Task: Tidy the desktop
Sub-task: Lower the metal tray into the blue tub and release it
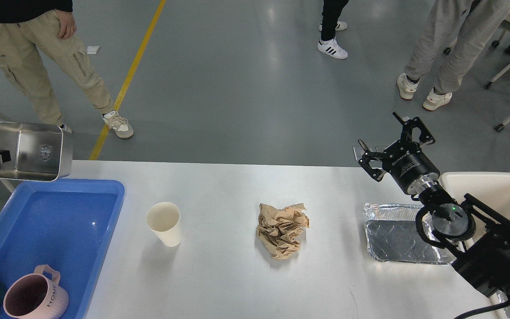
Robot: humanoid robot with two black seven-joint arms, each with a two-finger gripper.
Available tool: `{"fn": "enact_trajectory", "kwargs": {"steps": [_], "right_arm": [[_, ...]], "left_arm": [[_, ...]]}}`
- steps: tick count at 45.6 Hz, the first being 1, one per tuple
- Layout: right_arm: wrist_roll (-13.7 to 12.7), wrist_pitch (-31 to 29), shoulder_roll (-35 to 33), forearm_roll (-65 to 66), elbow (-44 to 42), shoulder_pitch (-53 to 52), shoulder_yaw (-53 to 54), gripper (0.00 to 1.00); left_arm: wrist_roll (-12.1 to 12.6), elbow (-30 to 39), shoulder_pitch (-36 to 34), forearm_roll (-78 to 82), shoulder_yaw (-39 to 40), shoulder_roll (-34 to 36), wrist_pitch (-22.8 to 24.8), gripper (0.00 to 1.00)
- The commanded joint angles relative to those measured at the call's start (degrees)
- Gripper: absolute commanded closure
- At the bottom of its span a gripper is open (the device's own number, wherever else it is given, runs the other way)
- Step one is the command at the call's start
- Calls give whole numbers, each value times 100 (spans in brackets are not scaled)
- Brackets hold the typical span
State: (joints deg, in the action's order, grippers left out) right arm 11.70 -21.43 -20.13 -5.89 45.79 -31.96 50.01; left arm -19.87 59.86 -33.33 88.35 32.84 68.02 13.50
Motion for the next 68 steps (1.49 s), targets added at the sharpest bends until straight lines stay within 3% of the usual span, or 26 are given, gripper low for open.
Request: {"fn": "enact_trajectory", "kwargs": {"steps": [1,11,26,46,68], "right_arm": [[-1,-10,0,0,0,23,-9,0],[7,-10,0,0,9,23,-9,0],[-1,-28,-61,0,9,49,-17,0],[7,-28,-44,0,52,58,-17,0],[7,-19,-61,0,97,102,0,0]], "left_arm": [[-333,-607,37,42,-75,-307,-23,98],[-570,-1082,11,86,-479,-852,-23,98],[-570,-1960,20,631,-814,-1652,-445,98],[-500,-3771,20,543,-867,-2434,-1060,99],[-526,-3807,11,341,-1403,-2812,-1156,97]]}}
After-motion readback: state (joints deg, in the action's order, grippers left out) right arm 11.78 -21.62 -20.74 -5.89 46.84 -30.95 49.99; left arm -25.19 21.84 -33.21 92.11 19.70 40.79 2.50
